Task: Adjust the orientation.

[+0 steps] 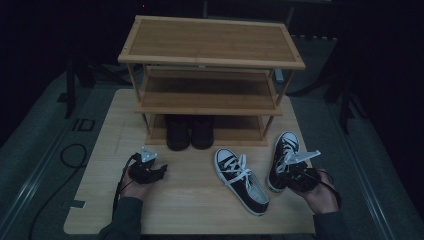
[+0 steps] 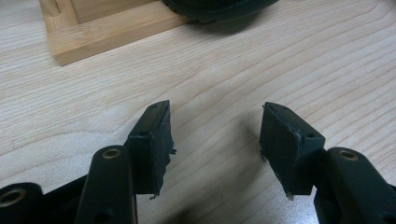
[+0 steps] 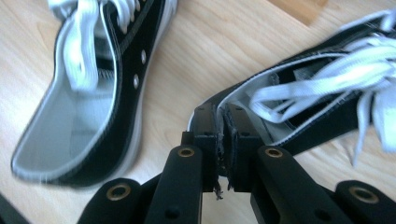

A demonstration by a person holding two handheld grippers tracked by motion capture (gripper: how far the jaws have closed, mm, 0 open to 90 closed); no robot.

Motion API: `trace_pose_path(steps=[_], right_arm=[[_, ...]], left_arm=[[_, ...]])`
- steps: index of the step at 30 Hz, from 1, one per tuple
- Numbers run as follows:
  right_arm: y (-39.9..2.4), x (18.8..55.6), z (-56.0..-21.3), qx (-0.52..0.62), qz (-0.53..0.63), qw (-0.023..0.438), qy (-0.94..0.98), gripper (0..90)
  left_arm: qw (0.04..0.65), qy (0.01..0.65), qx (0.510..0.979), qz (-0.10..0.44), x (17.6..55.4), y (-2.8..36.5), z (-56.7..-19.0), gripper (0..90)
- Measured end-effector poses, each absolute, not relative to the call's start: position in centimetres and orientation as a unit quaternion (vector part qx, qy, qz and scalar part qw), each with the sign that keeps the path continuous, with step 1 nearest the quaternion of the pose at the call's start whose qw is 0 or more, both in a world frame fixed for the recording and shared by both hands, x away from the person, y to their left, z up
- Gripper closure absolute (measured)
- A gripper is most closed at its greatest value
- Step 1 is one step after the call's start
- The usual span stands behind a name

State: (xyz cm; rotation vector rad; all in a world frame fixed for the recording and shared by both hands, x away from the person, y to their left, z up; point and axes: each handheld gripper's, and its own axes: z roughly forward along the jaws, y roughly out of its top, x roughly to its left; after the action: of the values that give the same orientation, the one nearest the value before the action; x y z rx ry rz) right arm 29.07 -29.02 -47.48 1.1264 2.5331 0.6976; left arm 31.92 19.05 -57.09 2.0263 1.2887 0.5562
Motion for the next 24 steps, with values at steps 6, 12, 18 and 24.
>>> trace_pose_path(steps=[6,12,18,24], right_arm=[[-30.7,28.1,-47.4,0.386,0.241,0.132,0.881,82.3],[-31.4,28.2,-46.6,0.396,0.276,0.131,0.866,82.1],[-32.0,29.2,-46.5,0.434,0.257,0.168,0.847,80.0],[-32.7,30.6,-47.6,0.480,0.234,0.192,0.823,79.0]], left_arm=[[0.332,0.494,0.775,0.214,31.9,19.0,-57.1,43.9],[0.333,0.494,0.774,0.214,31.9,19.0,-57.1,43.9],[0.333,0.493,0.775,0.213,31.9,19.0,-57.1,43.8],[0.333,0.493,0.775,0.214,31.9,19.0,-57.1,43.8]])
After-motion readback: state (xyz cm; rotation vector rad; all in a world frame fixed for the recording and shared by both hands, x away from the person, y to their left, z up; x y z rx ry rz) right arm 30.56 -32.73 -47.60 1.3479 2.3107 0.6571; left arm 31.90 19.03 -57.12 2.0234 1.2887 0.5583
